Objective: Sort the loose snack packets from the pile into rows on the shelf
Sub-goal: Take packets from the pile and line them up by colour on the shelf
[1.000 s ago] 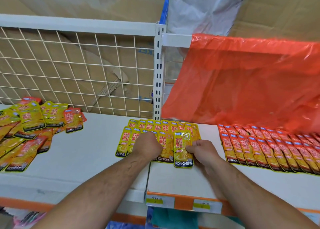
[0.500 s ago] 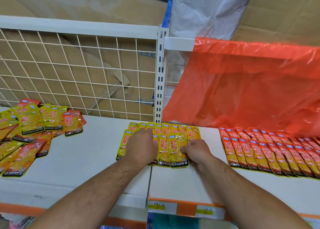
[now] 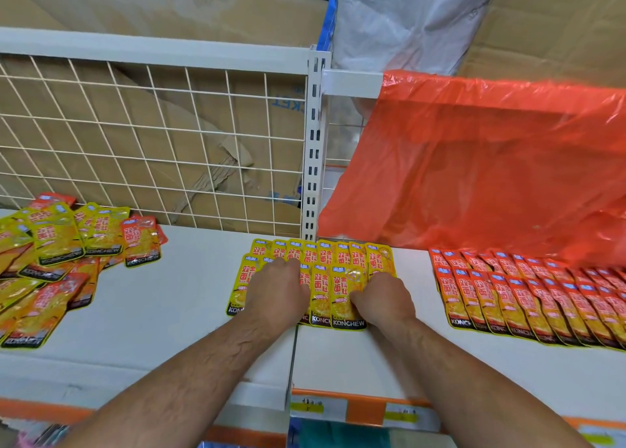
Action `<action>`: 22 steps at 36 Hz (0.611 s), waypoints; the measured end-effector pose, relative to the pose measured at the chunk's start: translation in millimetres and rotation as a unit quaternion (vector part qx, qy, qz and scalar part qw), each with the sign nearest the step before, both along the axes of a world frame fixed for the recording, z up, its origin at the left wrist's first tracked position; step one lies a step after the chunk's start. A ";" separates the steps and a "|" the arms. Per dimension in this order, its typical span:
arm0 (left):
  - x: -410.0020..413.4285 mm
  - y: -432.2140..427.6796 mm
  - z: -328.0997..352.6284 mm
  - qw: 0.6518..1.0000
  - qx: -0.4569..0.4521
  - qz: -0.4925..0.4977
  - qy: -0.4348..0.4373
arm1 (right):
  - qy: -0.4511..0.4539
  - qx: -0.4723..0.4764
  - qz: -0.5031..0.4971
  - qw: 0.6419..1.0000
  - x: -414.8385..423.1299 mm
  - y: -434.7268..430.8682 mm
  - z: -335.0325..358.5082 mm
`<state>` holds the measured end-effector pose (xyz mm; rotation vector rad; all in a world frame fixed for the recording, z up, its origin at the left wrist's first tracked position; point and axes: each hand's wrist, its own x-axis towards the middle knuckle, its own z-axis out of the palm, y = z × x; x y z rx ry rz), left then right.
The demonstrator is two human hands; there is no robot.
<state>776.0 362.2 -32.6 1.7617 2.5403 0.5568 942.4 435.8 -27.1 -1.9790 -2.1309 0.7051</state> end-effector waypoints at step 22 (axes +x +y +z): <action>-11.0 -60.0 7.7 0.998 -0.014 0.042 0.051 | -0.006 0.163 0.320 0.933 -30.3 -33.6 5.7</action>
